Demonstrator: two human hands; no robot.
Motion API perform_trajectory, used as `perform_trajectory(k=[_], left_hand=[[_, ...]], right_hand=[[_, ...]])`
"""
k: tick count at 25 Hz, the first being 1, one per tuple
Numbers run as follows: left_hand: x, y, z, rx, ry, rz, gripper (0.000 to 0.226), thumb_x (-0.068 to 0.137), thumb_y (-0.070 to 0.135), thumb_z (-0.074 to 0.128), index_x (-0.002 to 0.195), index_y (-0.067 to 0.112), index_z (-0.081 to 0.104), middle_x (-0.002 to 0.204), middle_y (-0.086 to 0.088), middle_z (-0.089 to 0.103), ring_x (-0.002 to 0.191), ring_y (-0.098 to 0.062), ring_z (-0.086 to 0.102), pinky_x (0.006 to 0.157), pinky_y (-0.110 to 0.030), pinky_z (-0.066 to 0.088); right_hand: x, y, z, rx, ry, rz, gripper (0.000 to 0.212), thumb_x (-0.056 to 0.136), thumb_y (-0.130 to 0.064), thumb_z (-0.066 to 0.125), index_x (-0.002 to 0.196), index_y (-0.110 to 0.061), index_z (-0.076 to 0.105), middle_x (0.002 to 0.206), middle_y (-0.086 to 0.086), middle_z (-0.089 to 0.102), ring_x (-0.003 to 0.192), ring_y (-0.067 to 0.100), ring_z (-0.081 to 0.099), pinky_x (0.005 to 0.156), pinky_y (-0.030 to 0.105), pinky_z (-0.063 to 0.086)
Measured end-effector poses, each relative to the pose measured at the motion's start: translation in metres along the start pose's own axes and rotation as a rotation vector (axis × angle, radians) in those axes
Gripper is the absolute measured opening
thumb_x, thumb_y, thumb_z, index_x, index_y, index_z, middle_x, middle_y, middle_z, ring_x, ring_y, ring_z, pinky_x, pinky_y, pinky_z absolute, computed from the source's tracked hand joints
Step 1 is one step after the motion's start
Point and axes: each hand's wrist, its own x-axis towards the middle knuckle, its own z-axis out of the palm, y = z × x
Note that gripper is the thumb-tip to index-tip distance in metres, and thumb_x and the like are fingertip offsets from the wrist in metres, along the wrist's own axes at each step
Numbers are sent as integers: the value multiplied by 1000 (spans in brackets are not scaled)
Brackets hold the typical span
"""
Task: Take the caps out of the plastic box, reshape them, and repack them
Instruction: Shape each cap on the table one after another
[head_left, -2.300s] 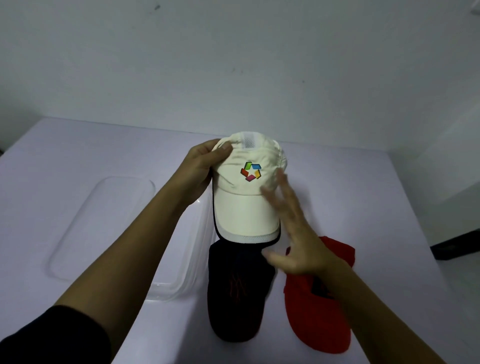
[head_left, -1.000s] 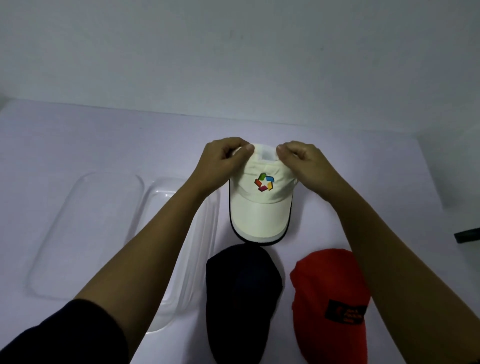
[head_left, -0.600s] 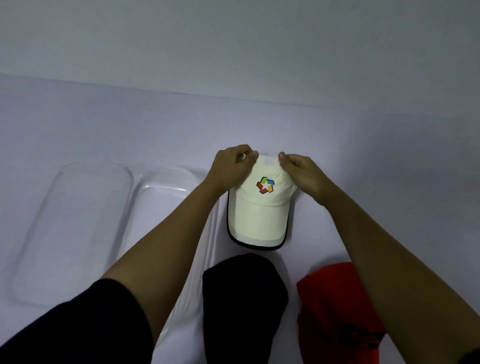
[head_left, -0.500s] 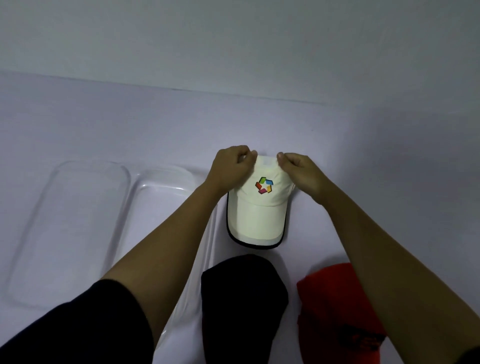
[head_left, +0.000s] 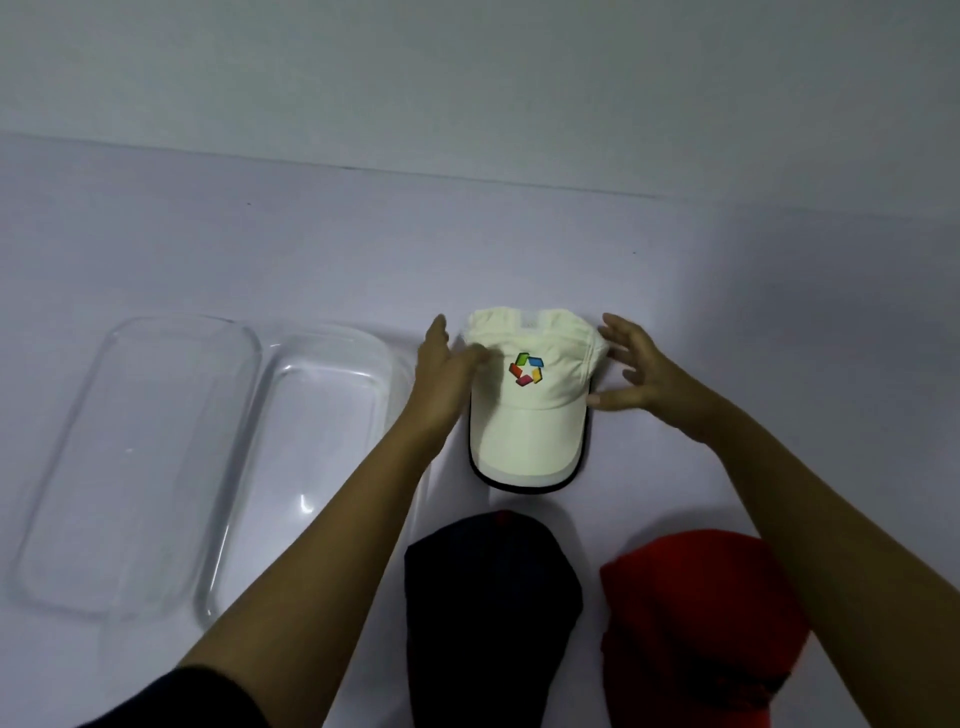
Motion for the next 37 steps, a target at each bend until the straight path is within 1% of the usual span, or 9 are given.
perform_trajectory(k=[5,10,15,18,22,25,28,31,37], left_hand=[[-12,-20,8,51,-196,104,96,61,7,86,133,33,28,134,8,47,121,-10,50,92,-22,50],[-13,-24,12,2,-200,59,128,65,2,82,149,24,-12,151,5,29,124,-4,36,98,-24,36],[-14,-29,12,12,-196,43,129,68,6,82,148,26,-17,156,6,20,127,-1,28,101,-23,30],[-11,-33,17,76,-147,56,129,63,20,86,149,28,-10,157,5,22,137,-5,26,112,-30,27],[-5,-35,27,217,-2,187,106,48,38,87,137,25,30,133,6,50,124,-15,49,102,-45,44],[-3,-34,30,292,16,190,113,43,51,83,138,28,27,134,5,49,125,-20,47,101,-48,43],[-7,-22,25,343,21,158,122,49,57,81,146,20,17,148,-2,37,136,-26,36,109,-51,34],[-2,-9,9,266,140,149,91,80,42,69,149,14,16,156,-4,25,136,-25,35,111,-41,33],[10,5,5,143,57,181,21,96,33,47,114,25,53,116,3,61,79,-12,60,69,-24,51]], right_hand=[[6,9,15,-27,-41,17,89,66,-7,82,139,-20,32,133,-3,42,121,14,46,105,32,38],[14,16,17,250,-140,47,83,66,2,79,134,-16,36,135,4,50,126,23,50,99,39,48],[21,31,25,677,-221,186,111,43,-4,89,139,-17,34,138,11,50,122,29,54,84,37,55],[22,29,23,743,-216,188,86,56,-3,82,133,-14,44,128,10,59,111,25,62,82,36,56],[21,20,19,349,60,68,58,73,3,72,126,-7,49,123,7,60,113,24,57,92,33,51],[18,15,9,-159,218,-13,63,72,-12,78,128,-13,49,127,1,46,107,20,52,82,26,46],[14,5,3,-168,173,-71,64,78,-16,73,135,-17,43,131,-4,43,88,17,57,72,19,46],[13,-10,1,-149,275,-120,51,88,-26,62,135,-22,43,130,-11,47,94,14,57,83,27,47],[17,-25,22,75,235,-22,16,97,-26,46,102,-17,58,85,-7,59,67,4,53,65,18,47]])
